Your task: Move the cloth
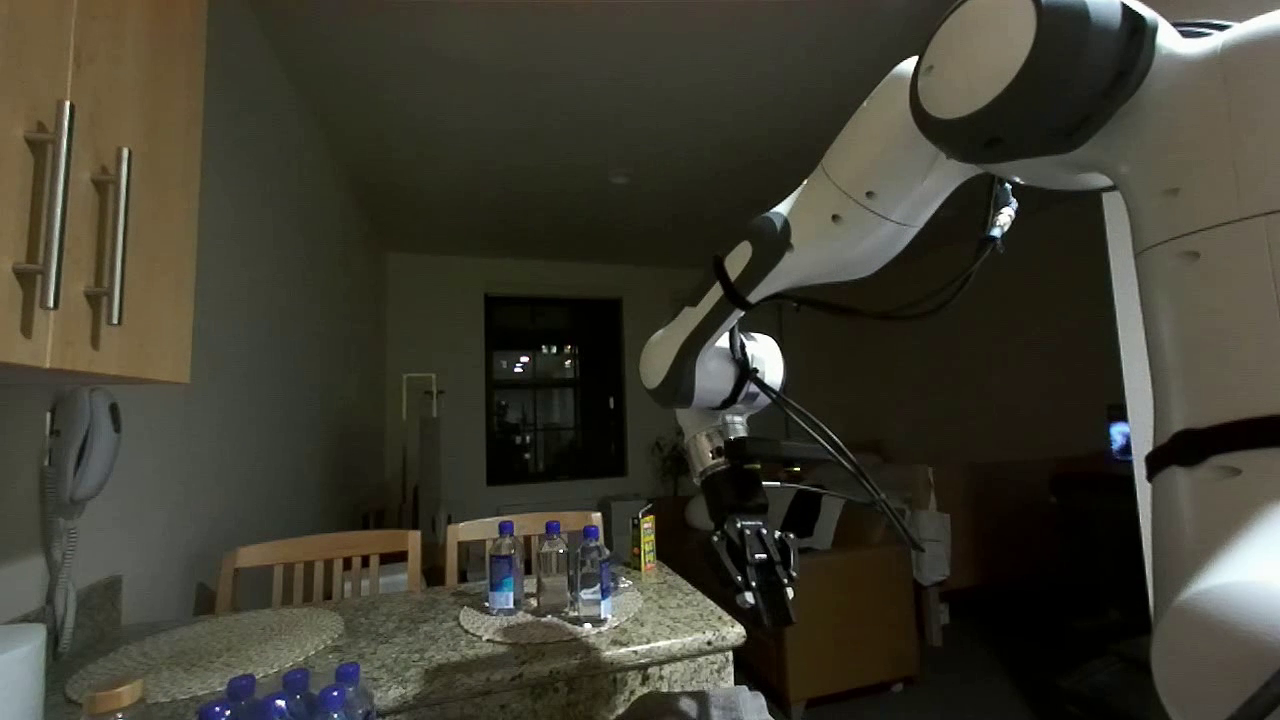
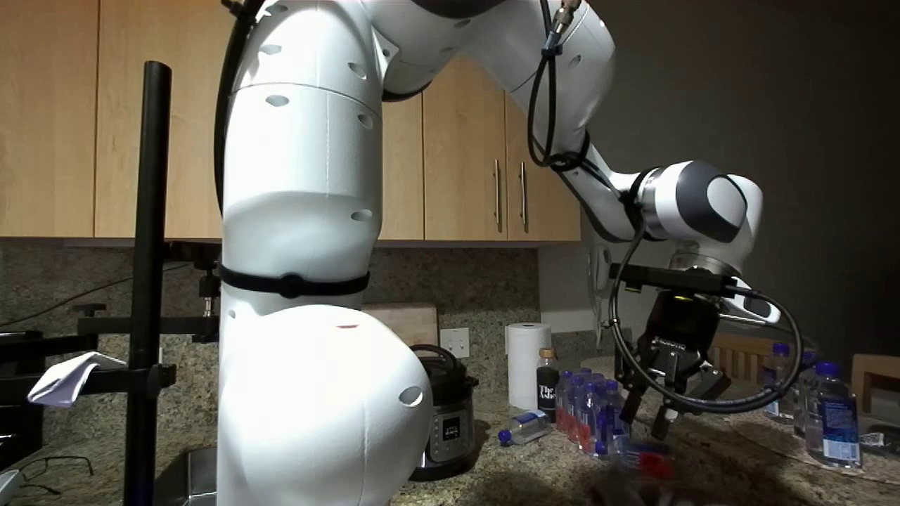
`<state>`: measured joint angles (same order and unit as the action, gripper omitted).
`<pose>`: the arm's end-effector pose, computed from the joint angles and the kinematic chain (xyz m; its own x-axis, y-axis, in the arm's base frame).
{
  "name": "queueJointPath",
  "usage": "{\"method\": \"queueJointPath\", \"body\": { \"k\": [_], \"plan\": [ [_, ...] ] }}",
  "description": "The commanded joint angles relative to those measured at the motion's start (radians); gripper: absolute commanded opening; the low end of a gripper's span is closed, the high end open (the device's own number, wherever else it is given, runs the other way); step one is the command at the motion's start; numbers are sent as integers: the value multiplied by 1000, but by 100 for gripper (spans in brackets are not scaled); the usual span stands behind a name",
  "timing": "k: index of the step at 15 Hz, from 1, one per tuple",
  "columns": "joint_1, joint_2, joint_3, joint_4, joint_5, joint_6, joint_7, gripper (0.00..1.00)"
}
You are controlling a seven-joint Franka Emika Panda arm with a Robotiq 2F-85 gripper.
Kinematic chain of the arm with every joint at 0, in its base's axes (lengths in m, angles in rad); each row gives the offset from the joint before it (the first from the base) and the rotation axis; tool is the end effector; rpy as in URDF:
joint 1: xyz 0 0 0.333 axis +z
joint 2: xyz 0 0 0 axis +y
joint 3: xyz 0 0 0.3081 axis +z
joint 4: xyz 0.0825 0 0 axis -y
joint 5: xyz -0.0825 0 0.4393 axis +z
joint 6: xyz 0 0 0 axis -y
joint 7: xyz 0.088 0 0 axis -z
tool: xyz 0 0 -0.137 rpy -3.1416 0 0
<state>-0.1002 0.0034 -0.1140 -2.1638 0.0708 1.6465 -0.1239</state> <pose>0.4922 -0.0977 0.3000 0.8709 -0.0689 -0.4866 -0.1443 -0.9823 -0.1192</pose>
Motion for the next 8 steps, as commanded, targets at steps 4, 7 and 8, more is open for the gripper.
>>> {"method": "queueJointPath", "body": {
  "k": [4, 7, 8],
  "plan": [
    [0, -27, 5, -26, -30, 3, 25, 92],
    [-1, -29, 5, -25, -35, 3, 26, 100],
    [0, -30, 5, -24, -39, 3, 29, 100]
  ]
}}
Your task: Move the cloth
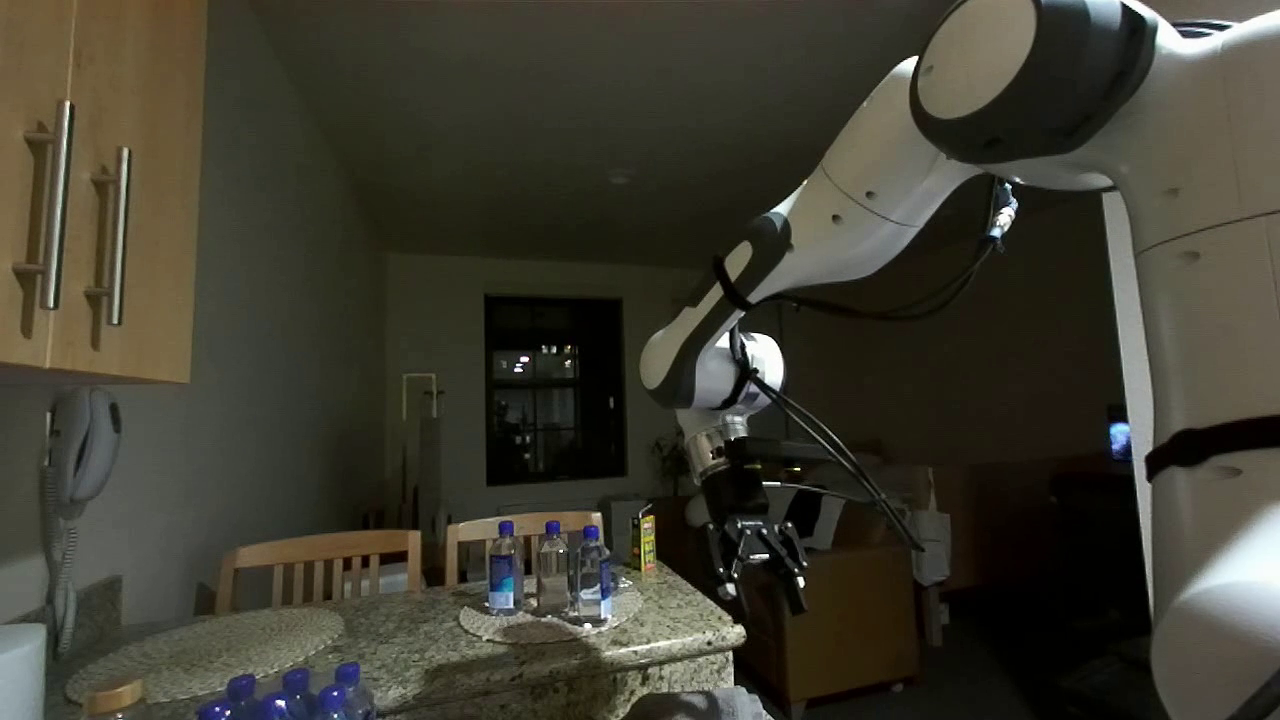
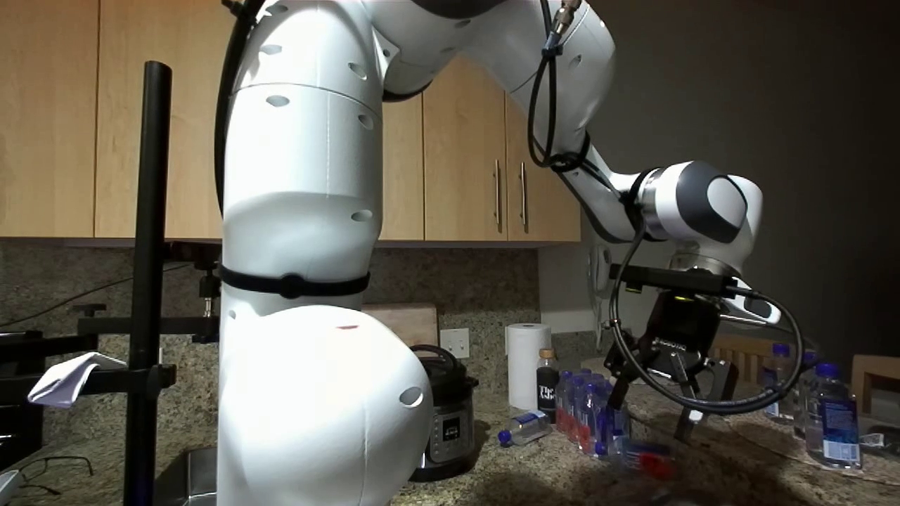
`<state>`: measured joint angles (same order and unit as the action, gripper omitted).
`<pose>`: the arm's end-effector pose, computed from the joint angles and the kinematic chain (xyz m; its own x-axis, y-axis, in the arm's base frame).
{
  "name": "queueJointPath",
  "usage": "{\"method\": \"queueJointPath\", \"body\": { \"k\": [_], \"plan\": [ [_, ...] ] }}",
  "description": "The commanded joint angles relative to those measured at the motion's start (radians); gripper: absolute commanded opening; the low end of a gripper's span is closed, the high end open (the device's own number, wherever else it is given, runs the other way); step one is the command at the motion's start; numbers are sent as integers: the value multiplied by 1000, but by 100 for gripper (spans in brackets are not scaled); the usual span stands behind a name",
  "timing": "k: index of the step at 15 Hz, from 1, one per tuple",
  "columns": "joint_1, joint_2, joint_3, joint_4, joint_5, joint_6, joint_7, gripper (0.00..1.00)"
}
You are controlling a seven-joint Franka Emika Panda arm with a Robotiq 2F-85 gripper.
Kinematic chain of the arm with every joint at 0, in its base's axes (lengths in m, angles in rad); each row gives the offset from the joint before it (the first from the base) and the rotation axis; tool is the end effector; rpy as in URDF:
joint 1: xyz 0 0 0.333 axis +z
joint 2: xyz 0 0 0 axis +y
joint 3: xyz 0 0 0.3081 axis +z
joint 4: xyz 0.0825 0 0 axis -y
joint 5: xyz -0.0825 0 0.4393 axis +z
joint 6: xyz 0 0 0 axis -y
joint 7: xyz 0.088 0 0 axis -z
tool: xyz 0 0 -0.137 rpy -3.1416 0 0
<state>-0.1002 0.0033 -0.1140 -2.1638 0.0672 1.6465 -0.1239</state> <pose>0.4921 -0.0981 0.3000 0.8708 -0.0686 -0.4869 -0.1424 -0.9830 -0.1162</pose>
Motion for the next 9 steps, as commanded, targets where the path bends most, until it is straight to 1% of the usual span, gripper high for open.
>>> {"method": "queueJointPath", "body": {
  "k": [1, 6, 9],
  "plan": [
    [1, -30, 6, -23, -46, 7, 44, 100],
    [12, -52, 19, -4, -109, 5, 63, 100],
    [23, -86, 35, 4, -105, 36, 58, 100]
  ]
}}
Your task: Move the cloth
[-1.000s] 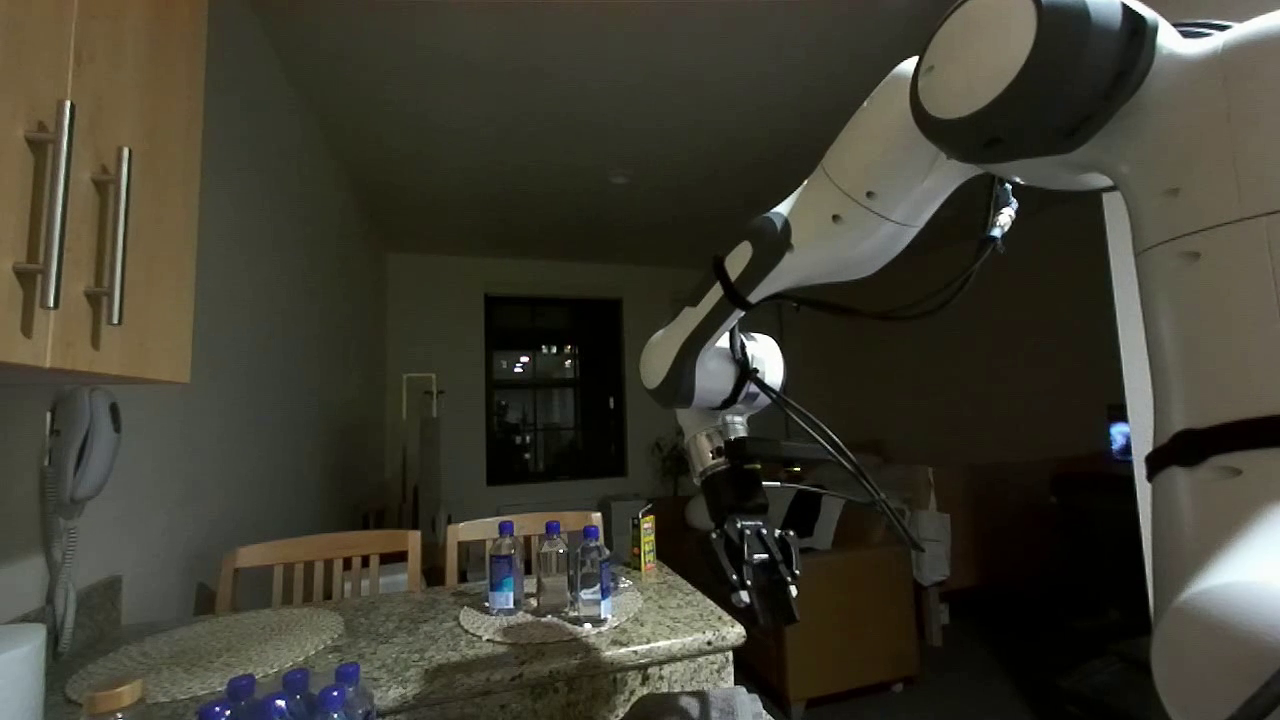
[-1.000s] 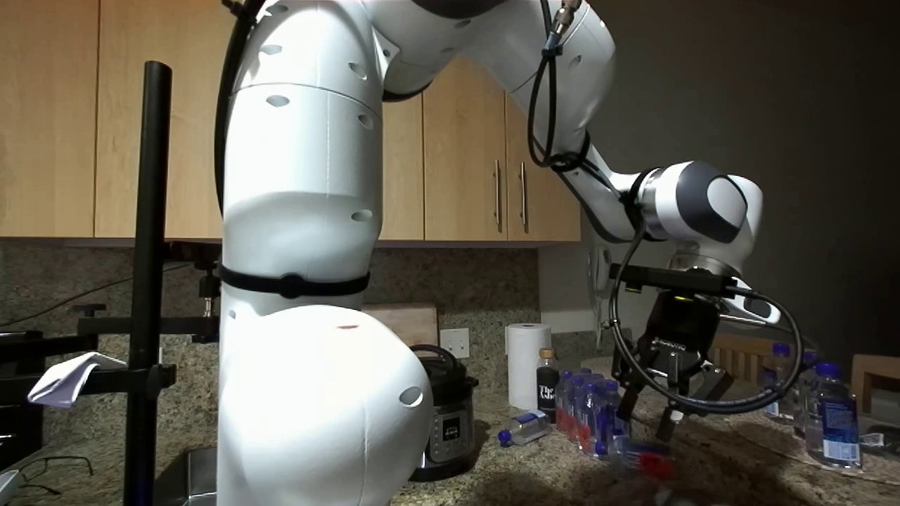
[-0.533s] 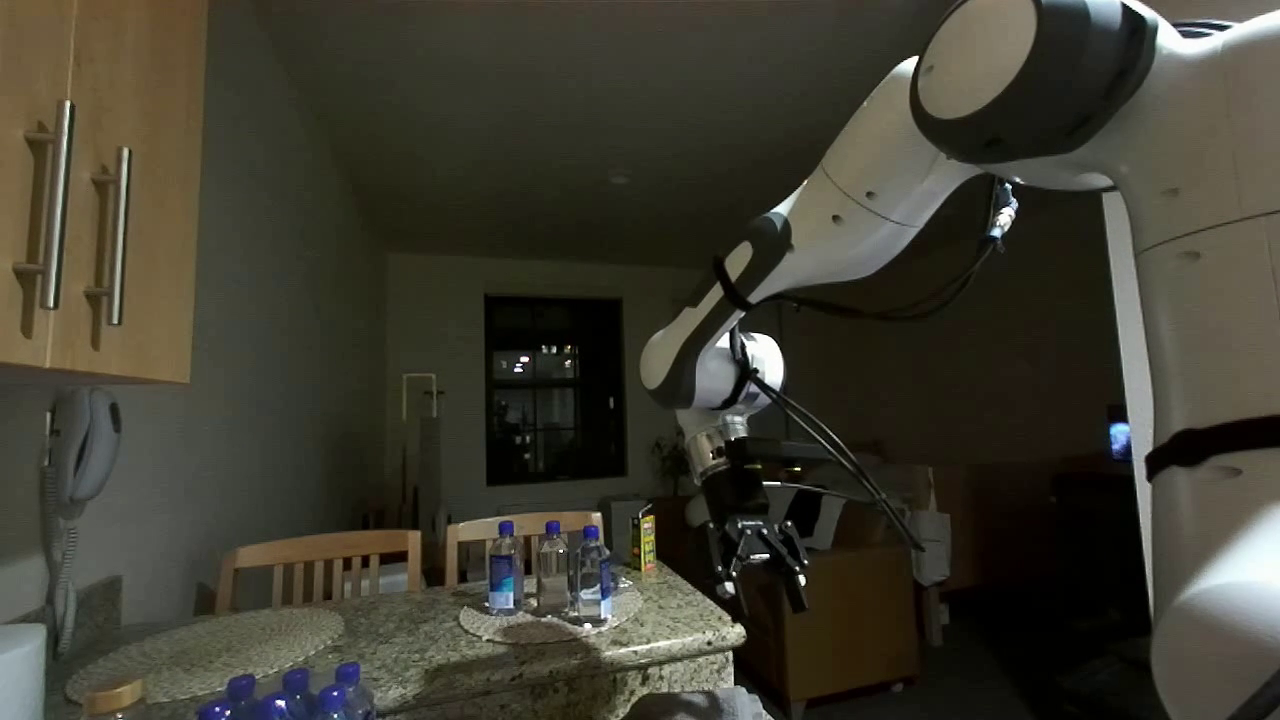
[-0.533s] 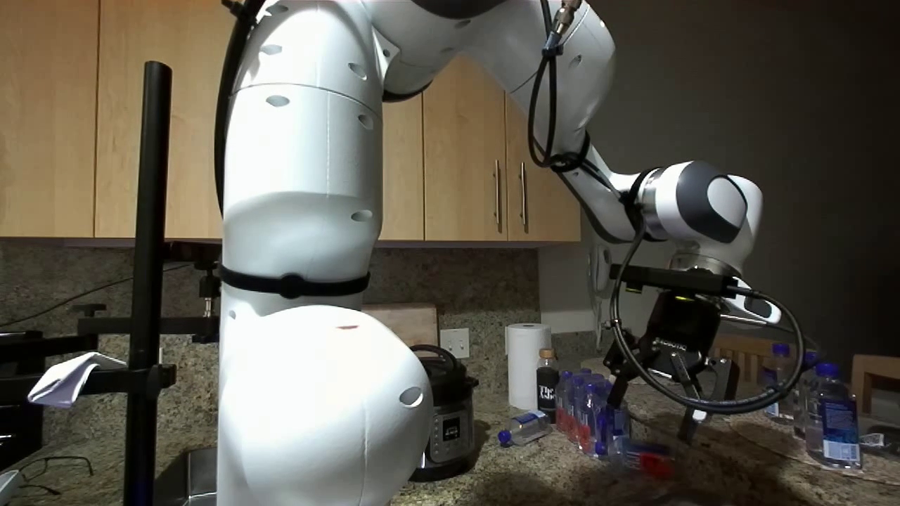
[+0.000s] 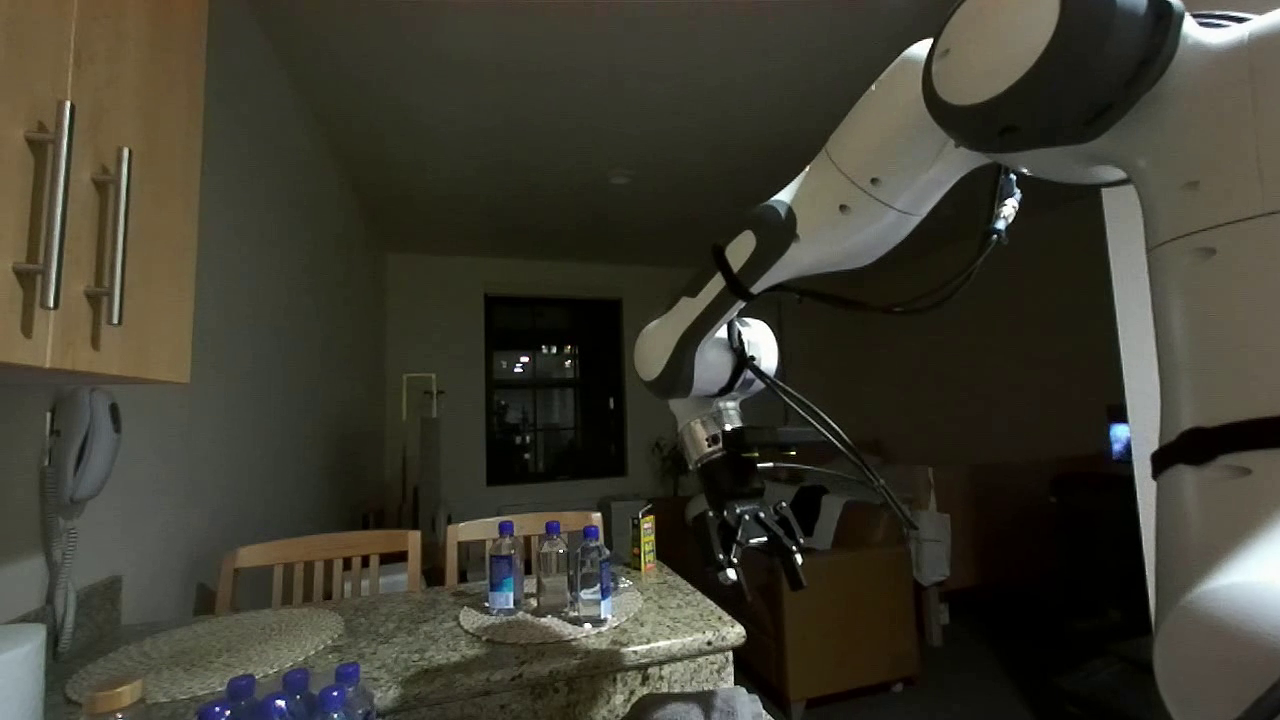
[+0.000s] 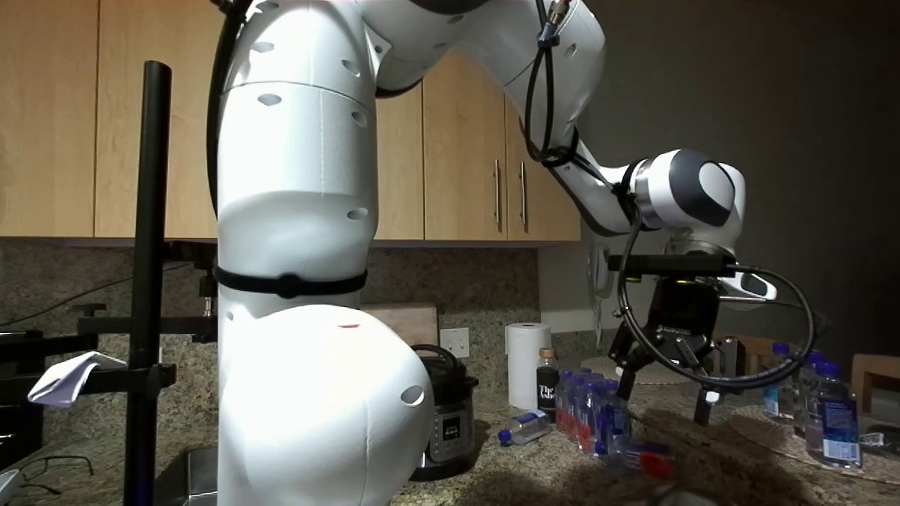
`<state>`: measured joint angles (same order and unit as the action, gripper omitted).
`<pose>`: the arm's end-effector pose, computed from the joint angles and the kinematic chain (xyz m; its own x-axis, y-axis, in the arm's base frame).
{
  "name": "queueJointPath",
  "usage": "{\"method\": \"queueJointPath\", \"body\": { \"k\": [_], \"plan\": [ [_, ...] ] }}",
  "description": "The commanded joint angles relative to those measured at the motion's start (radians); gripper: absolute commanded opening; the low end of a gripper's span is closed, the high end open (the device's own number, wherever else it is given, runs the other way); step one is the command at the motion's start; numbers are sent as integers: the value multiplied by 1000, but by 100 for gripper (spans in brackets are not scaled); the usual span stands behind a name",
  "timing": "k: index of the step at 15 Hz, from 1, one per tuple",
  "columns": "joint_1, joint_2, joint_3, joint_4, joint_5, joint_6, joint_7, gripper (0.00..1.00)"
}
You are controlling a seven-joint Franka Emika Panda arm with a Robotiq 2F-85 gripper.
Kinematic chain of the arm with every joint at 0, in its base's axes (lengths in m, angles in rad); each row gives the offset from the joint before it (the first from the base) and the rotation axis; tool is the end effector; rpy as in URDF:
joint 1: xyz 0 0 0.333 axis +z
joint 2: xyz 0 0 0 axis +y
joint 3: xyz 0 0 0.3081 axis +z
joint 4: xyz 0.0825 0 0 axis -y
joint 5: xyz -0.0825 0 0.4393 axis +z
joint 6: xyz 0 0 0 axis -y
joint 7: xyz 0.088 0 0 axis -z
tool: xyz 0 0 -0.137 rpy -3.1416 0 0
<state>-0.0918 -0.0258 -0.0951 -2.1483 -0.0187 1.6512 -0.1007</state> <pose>0.4988 -0.0967 0.3211 0.8892 -0.0632 -0.4532 -0.0872 -0.9957 -0.0322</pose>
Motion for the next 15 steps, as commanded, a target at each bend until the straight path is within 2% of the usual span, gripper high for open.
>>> {"method": "queueJointPath", "body": {
  "k": [1, 5, 11, 15],
  "plan": [
    [18, -66, 19, -11, -10, 49, 34, 100],
    [30, -94, 34, -9, -7, 132, 44, 100],
    [35, -112, 34, -19, 54, 309, 66, 100],
    [35, -104, 34, -22, 57, 366, 63, 100]
  ]
}}
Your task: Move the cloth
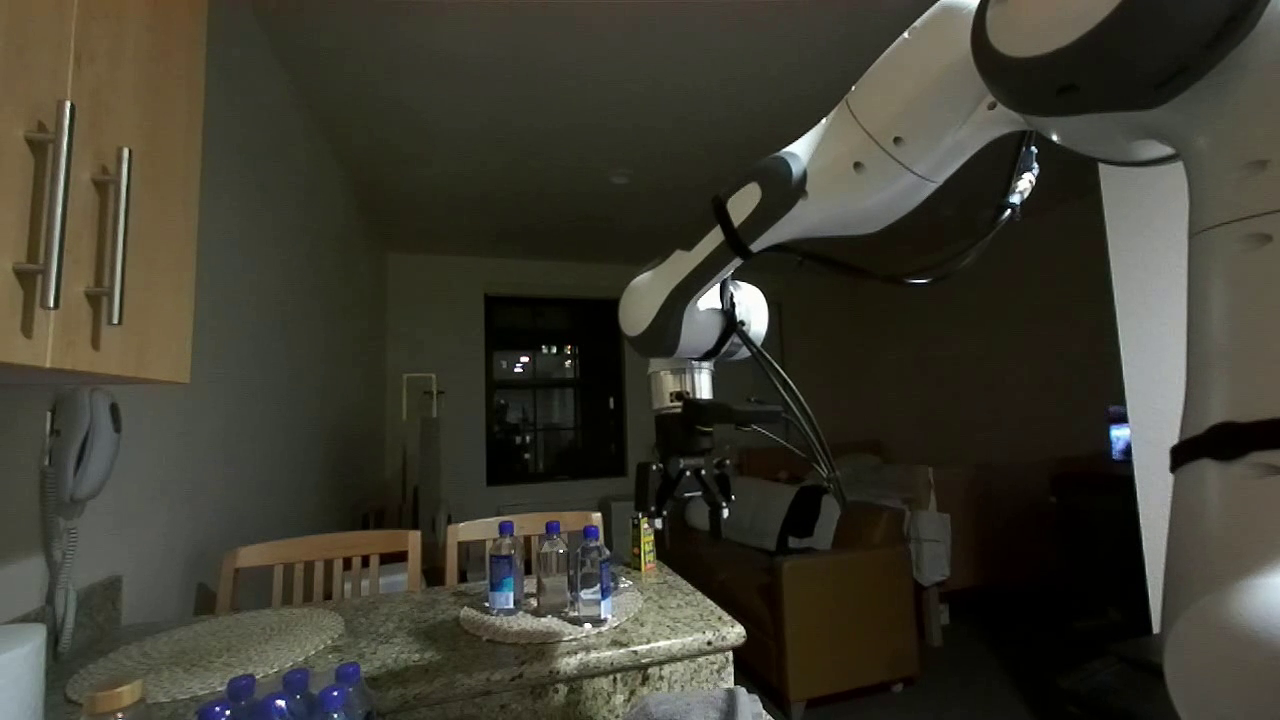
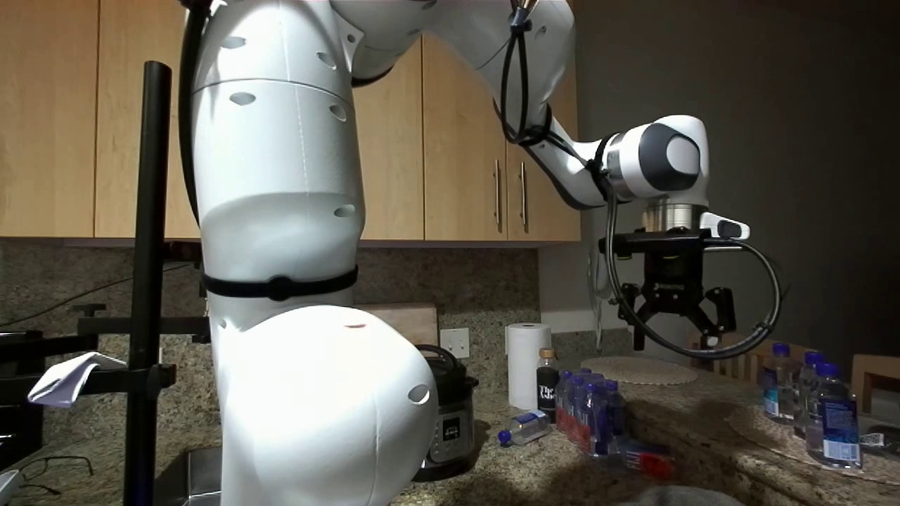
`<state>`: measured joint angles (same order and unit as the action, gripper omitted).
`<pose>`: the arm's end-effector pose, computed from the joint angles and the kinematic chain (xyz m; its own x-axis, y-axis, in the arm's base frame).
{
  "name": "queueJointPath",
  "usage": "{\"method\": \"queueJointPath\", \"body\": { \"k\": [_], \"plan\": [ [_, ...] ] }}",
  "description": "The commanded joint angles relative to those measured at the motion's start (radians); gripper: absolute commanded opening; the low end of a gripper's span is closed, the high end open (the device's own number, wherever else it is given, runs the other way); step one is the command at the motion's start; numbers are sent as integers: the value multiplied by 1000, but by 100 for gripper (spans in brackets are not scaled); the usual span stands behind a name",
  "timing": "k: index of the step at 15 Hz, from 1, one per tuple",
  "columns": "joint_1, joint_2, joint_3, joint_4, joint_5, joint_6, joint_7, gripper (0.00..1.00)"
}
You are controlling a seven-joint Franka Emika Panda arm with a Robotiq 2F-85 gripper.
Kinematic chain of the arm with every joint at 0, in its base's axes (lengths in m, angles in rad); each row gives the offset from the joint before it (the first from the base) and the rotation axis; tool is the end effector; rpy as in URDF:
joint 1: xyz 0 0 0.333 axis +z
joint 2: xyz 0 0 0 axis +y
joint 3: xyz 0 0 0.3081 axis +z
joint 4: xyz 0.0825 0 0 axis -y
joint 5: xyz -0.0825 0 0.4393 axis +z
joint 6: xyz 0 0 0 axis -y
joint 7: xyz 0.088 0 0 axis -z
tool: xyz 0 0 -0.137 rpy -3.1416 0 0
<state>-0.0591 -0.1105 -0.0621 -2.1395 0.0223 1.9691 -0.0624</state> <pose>0.5543 -0.0656 0.3859 0.9961 -0.0664 -0.0584 -0.0683 -0.9972 -0.0305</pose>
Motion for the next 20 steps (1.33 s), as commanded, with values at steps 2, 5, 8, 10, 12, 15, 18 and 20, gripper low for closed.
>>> {"method": "queueJointPath", "body": {
  "k": [2, 5, 8, 10, 12, 15, 18, 20],
  "plan": [
    [2, -18, 1, -37, 9, 61, 26, 100],
    [1, 2, -1, -5, 0, 27, 0, 100],
    [1, 3, -1, -4, 0, 27, 0, 100],
    [1, 4, -1, -4, 0, 27, 0, 100],
    [1, 4, -1, -4, 0, 27, 0, 100],
    [1, 4, -1, -4, 0, 27, 0, 100],
    [1, 4, -1, -4, 0, 27, 0, 100],
    [1, 4, -1, -4, 0, 27, 0, 100]
  ]
}}
